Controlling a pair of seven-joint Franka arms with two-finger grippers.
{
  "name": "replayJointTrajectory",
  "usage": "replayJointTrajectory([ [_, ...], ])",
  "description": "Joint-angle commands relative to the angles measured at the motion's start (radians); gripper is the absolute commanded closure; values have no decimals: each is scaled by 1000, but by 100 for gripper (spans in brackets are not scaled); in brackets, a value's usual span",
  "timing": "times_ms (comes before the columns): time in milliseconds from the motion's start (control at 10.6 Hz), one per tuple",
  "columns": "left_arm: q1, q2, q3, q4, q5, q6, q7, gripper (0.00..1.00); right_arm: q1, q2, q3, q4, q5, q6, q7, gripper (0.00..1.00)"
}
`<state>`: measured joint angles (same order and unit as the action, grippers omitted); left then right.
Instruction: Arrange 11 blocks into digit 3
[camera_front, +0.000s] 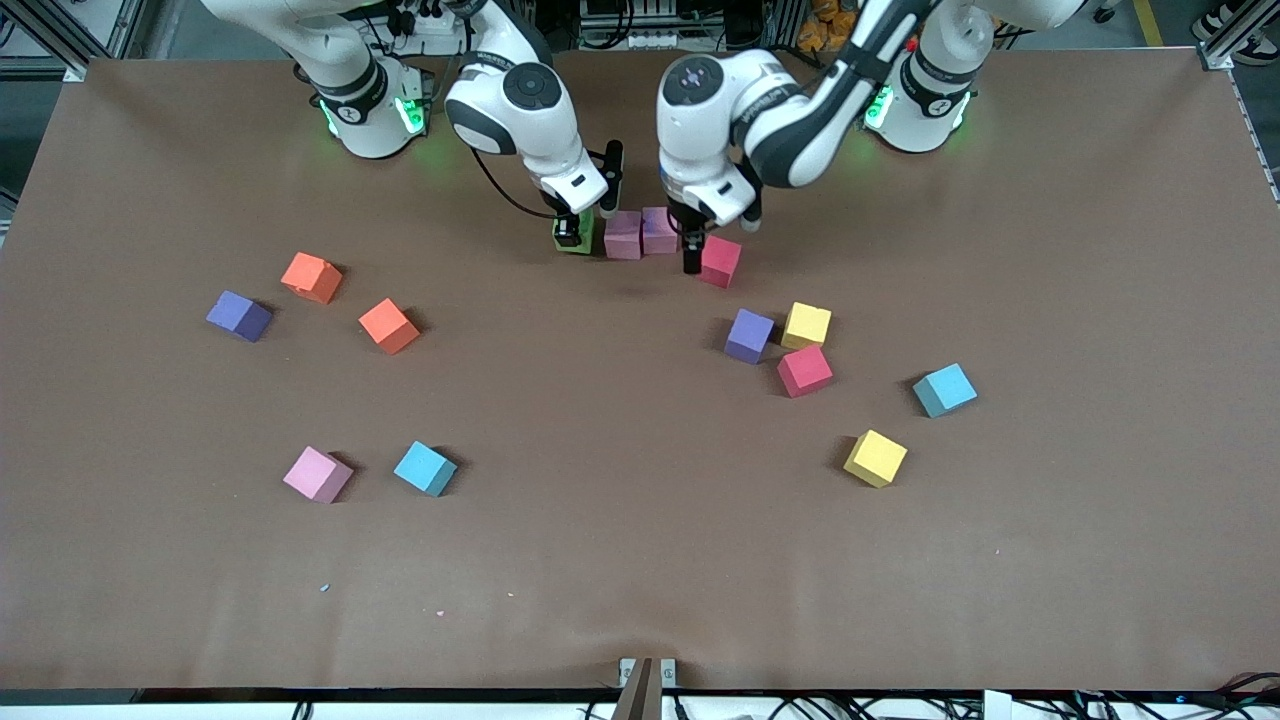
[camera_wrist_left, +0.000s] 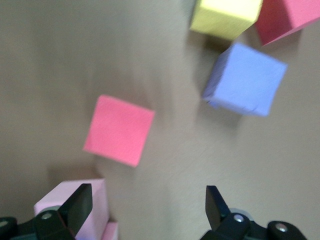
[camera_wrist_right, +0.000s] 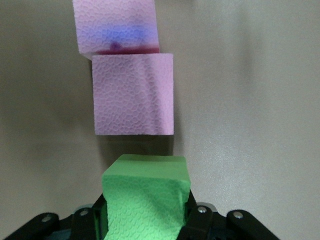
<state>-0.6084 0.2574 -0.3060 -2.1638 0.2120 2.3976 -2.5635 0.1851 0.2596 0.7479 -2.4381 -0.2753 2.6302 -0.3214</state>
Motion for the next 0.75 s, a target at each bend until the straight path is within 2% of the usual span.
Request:
replayJointTrajectory([
  [0, 51, 29, -10, 10, -3, 1, 97, 0, 16, 26, -2, 27, -28, -1, 45, 62],
  [377, 55, 48, -25, -34, -10, 23, 317, 0, 31, 59, -7, 47, -31, 4, 61, 62],
  [659, 55, 49, -27, -70, -11, 73, 336, 0, 66, 90, -36, 68, -67, 4, 94, 62],
])
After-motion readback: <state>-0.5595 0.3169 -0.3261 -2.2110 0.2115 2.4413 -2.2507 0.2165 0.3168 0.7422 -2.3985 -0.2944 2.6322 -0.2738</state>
